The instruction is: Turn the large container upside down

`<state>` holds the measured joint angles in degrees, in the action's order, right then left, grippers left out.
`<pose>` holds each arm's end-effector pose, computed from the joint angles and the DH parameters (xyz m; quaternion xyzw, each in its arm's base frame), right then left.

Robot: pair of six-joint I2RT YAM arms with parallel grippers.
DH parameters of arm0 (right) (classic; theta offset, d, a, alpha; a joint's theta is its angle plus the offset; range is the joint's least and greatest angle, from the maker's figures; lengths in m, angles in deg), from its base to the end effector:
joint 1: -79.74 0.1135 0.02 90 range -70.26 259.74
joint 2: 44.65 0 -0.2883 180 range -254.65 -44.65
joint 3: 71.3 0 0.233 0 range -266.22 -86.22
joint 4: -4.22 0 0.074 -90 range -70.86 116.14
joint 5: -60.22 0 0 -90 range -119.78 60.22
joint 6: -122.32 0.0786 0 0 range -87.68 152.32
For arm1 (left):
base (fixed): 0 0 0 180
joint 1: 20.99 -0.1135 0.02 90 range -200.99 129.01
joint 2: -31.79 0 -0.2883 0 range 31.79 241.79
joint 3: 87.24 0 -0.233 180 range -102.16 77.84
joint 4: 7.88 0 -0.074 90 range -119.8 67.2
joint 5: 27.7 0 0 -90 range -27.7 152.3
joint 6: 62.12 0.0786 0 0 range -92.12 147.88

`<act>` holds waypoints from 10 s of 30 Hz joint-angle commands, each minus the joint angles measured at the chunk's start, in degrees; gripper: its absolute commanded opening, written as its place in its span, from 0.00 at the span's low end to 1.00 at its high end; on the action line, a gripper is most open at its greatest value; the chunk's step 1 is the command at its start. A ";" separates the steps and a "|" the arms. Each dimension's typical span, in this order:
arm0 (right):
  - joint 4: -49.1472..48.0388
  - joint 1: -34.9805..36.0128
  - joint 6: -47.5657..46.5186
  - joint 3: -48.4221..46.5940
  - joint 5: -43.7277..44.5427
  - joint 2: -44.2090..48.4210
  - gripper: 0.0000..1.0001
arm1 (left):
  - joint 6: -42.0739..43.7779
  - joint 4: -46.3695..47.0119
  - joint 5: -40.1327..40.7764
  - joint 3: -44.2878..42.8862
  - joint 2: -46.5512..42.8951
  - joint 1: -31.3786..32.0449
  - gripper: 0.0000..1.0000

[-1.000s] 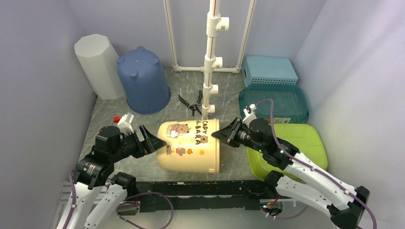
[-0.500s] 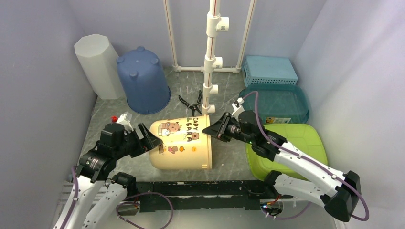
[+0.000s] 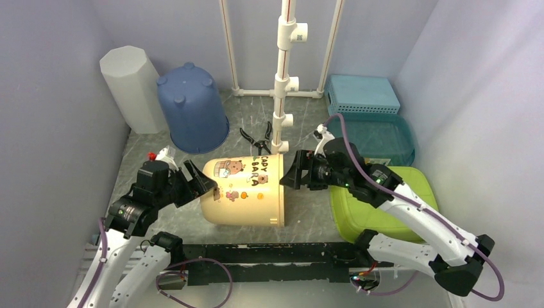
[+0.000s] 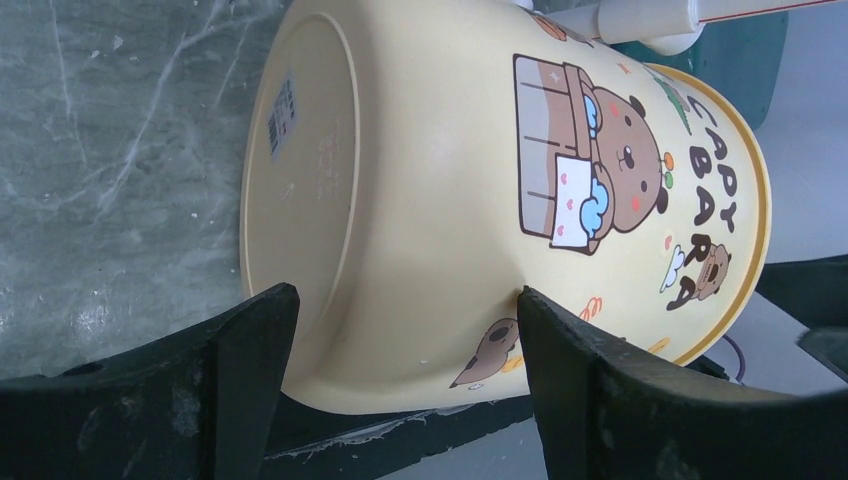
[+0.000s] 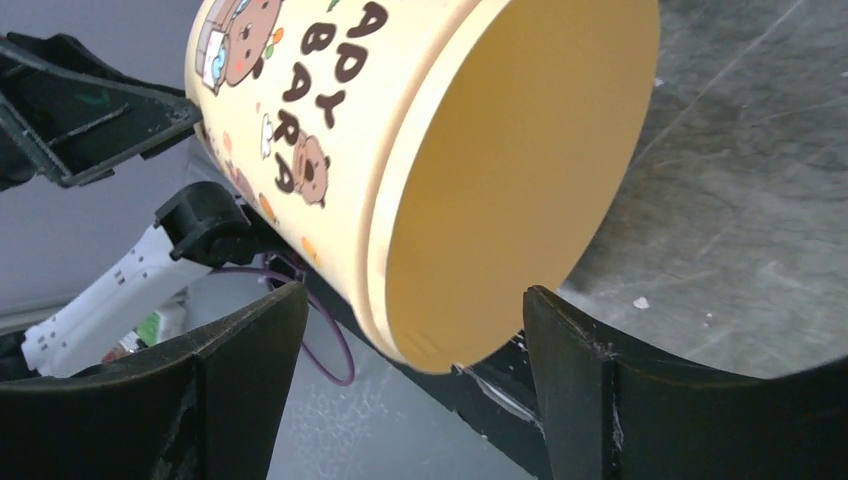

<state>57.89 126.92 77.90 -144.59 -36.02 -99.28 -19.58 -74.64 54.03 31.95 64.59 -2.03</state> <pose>0.1286 0.1514 0.3359 -0.0375 0.8853 0.3670 0.2831 0.0926 -0.0438 0.2841 -0.1911 0.8793 -0.2907 0.3253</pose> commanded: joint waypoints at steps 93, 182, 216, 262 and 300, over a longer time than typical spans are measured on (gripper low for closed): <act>-2.71 3.64 0.01 -2.11 3.91 -10.57 0.00 | 3.33 -0.53 -1.77 -4.75 -0.06 -0.07 0.91; -13.37 -35.12 22.31 48.92 -46.52 39.30 0.00 | 8.45 12.79 -23.51 -11.52 5.13 -0.06 0.87; 23.35 -36.28 6.28 40.42 -23.80 36.16 0.06 | 4.18 17.60 -18.39 -5.60 5.57 -0.06 0.88; 25.33 -36.28 -14.85 -2.68 13.37 13.43 0.96 | 8.49 6.28 -15.44 -7.62 3.24 -0.06 0.91; -5.52 -1.17 6.27 8.74 -4.97 -3.90 0.82 | 9.41 7.41 -27.95 -25.91 6.69 -0.06 0.93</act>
<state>54.59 120.91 82.71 -129.81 -46.64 -97.22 -10.44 -67.16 26.16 8.32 71.38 -2.19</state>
